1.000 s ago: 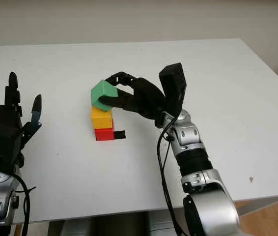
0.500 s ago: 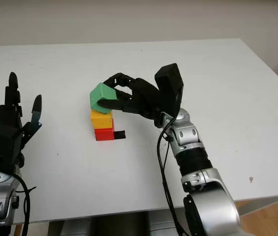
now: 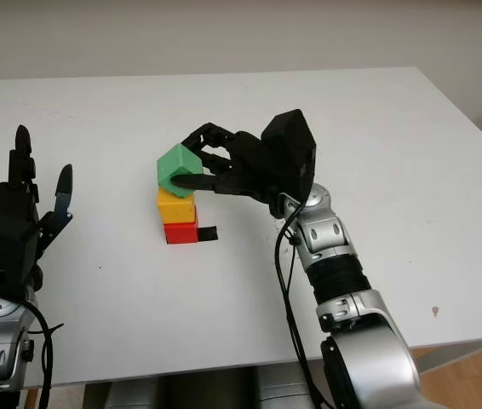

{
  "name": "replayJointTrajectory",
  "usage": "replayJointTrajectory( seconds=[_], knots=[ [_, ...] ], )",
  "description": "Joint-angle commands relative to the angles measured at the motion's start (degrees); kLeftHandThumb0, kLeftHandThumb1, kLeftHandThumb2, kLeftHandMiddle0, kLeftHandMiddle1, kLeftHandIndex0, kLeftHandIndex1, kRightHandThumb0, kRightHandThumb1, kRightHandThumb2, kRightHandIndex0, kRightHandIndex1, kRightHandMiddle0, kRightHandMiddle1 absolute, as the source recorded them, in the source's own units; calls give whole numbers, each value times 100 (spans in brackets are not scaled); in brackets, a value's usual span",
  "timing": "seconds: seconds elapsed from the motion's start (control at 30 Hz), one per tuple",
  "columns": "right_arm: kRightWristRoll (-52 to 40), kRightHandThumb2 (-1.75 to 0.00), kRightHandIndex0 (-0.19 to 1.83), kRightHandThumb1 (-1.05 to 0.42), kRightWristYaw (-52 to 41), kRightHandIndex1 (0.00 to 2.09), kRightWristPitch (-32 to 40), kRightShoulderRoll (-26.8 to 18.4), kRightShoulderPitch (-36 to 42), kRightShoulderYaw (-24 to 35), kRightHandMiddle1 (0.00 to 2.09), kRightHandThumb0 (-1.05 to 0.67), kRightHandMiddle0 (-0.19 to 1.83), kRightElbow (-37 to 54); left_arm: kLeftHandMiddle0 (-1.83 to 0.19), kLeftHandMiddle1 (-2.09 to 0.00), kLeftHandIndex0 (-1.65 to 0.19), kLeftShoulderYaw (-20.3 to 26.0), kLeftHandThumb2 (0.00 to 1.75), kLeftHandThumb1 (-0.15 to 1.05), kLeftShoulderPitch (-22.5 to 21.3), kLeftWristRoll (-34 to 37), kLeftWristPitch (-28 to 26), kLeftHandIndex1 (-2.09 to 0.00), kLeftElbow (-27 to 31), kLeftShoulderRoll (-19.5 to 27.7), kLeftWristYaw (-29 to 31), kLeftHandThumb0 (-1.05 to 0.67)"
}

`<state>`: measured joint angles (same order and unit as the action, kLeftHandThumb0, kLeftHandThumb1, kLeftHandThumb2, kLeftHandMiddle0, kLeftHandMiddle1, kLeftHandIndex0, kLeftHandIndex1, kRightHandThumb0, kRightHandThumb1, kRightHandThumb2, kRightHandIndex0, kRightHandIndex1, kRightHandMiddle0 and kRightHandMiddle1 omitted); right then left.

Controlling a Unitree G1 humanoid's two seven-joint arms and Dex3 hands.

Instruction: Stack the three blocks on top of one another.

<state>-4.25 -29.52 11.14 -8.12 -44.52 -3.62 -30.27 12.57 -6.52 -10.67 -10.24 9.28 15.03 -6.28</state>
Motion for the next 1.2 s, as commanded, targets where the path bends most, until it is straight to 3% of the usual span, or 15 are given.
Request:
replayJointTrajectory(
  seconds=[0.0,0.67,1.17],
  knots=[
    [22,-5,24,-93,-8,7,-70,-39,-76,-17,165,-45,33,98,16,-6,10,-10,57,105,24,-27,6,-6,79,-18,-32,-69],
    [97,-5,24,-92,-148,6,-99,-287,-287,-9,172,-47,35,92,16,-5,10,-30,56,105,-36,-26,86,-5,-9,-57,-51,-68],
    [604,-5,33,-89,-275,9,-1004,-387,-179,-422,161,-50,41,-109,16,-5,10,-67,56,105,-7,-74,41,-5,62,-109,-99,-69]
  ],
)
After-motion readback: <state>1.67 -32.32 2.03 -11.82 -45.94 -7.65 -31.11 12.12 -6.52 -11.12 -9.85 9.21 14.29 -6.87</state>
